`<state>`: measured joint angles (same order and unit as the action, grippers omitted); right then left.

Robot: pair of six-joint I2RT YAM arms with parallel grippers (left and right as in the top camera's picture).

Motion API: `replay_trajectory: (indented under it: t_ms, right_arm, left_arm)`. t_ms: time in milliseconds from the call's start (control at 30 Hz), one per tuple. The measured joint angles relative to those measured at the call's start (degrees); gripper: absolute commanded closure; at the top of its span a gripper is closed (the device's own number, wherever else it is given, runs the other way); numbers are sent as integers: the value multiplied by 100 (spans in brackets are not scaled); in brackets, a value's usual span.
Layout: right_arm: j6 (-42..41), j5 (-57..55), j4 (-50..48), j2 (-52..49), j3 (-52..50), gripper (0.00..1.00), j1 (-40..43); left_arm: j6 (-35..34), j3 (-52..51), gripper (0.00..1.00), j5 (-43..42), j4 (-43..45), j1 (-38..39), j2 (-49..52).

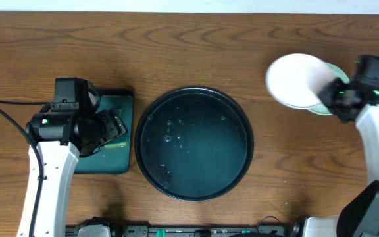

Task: Clean dirty plates on tray and stack at the side
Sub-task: 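Carry the white plate right and lower it onto the green plates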

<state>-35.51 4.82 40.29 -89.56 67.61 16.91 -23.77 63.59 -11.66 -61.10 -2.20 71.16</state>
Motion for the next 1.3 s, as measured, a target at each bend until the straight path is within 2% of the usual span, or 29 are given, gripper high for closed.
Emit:
replay_trajectory:
  t_ms: [300,567,767,900,967,1000,1033,1100,1133,1200,1300]
  right_arm:
    - [4,-42,-94,-308,0,98,1062]
    - [22,-20,-590,-1119,0,98,1169]
    - [24,-13,-975,-1270,-9,99,1169]
    - [17,17,-1154,-1270,-9,82,1169]
    - [7,31,-1189,-1270,-9,65,1169]
    - [20,35,-1211,-1270,-9,64,1169]
    - [70,55,-1224,-1270,-9,68,1169]
    - [103,61,-1241,-1270,-9,91,1169]
    - [122,76,-1255,-1270,-9,96,1169]
    - [116,125,-1307,-1270,-9,98,1169]
    - [225,402,-1381,-1270,-9,92,1169]
  left_arm:
    - [0,0,19,0,0,0,0]
    - [0,0,19,0,0,0,0]
    - [0,0,19,0,2,0,0]
    - [0,0,19,0,20,0,0]
    - [0,0,19,0,26,0,0]
    - [0,0,19,0,26,0,0]
    - [0,0,19,0,26,0,0]
    - [0,0,19,0,28,0,0]
    - [0,0,19,0,28,0,0]
    - [0,0,19,0,28,0,0]
    - [0,0,19,2,31,0,2]
